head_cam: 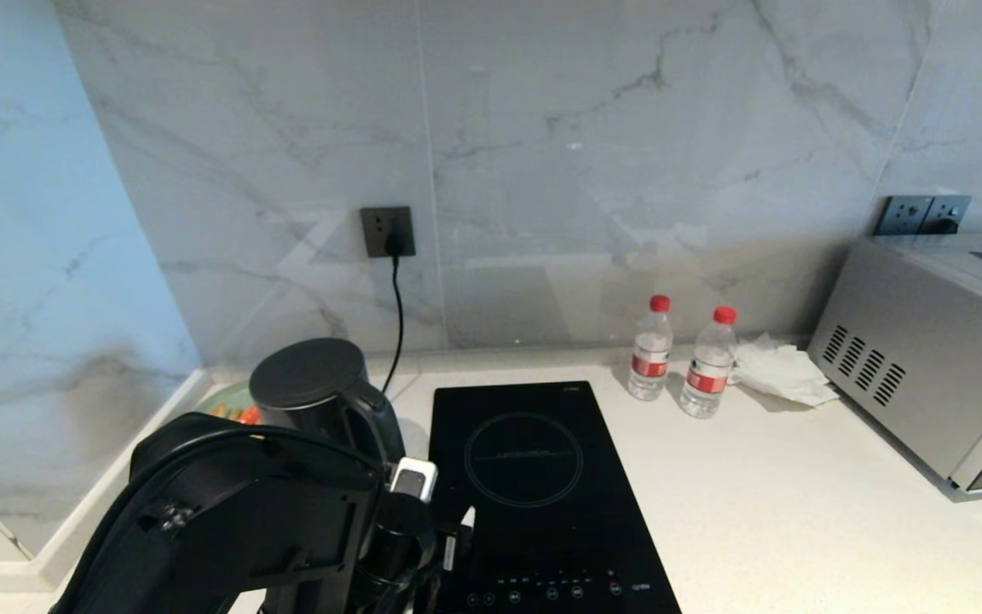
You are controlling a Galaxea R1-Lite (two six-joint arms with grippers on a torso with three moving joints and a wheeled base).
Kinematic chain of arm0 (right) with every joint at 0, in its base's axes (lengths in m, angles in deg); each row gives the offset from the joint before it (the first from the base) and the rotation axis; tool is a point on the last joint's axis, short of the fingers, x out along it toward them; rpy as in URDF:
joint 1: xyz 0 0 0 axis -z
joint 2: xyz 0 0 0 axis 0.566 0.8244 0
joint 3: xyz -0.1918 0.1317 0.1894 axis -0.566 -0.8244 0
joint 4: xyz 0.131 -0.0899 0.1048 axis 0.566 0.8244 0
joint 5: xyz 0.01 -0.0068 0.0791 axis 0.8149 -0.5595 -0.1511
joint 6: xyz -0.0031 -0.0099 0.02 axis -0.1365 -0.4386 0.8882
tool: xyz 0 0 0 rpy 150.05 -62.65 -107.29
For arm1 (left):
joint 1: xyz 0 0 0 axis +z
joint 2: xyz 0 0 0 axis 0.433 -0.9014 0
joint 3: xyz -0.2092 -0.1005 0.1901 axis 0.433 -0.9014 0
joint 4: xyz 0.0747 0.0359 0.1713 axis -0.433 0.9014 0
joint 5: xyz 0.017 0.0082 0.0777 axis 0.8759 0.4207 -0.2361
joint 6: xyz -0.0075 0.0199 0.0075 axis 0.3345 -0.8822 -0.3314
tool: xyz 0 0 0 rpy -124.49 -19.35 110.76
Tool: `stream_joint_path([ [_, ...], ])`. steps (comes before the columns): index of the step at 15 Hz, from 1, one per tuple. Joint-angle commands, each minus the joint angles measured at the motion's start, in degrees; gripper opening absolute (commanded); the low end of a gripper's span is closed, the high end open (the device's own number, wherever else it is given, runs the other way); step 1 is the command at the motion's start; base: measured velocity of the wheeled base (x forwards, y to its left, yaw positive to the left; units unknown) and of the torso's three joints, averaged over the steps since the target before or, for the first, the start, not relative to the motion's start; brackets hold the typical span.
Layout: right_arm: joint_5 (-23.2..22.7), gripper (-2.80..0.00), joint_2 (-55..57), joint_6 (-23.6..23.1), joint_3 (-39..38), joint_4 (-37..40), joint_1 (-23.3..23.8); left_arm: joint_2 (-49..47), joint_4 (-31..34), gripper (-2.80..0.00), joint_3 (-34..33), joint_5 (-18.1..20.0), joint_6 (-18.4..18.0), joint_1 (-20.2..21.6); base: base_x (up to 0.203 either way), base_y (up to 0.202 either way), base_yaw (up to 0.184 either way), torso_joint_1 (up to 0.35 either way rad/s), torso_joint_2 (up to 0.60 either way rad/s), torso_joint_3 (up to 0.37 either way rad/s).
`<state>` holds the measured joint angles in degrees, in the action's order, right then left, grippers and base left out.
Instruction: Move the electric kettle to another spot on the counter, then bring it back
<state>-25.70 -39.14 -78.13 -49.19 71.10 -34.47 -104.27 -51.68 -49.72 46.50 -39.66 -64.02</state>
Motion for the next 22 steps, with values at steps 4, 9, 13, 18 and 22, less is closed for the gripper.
stream_joint_path([
  [4,0.02,-2.8,0.0,0.02,0.0,-0.02,0.0,1.92,-0.48,0.0,-1.31,-0.27,1.63,-0.31,0.0,0.0,0.0,0.0,0.0,0.0],
  [9,0.02,-2.8,0.0,0.02,0.0,-0.02,0.0,3.23,-0.48,0.0,-1.97,-0.25,4.05,-0.13,0.0,0.0,0.0,0.0,0.0,0.0],
  [13,0.02,-2.8,0.0,0.02,0.01,-0.02,0.0,2.02,-0.48,0.0,-1.34,-0.08,3.16,0.04,0.0,0.0,0.0,0.0,0.0,0.0],
  [18,0.02,-2.8,0.0,0.02,0.0,-0.02,0.0,0.03,-0.48,0.0,-0.13,-0.23,0.92,1.1,0.0,0.0,0.0,0.0,0.0,0.0],
  [22,0.02,-2.8,0.0,0.02,0.0,-0.02,0.0,-0.21,-0.48,0.0,-0.31,-0.52,0.71,1.27,0.0,0.0,0.0,0.0,0.0,0.0],
])
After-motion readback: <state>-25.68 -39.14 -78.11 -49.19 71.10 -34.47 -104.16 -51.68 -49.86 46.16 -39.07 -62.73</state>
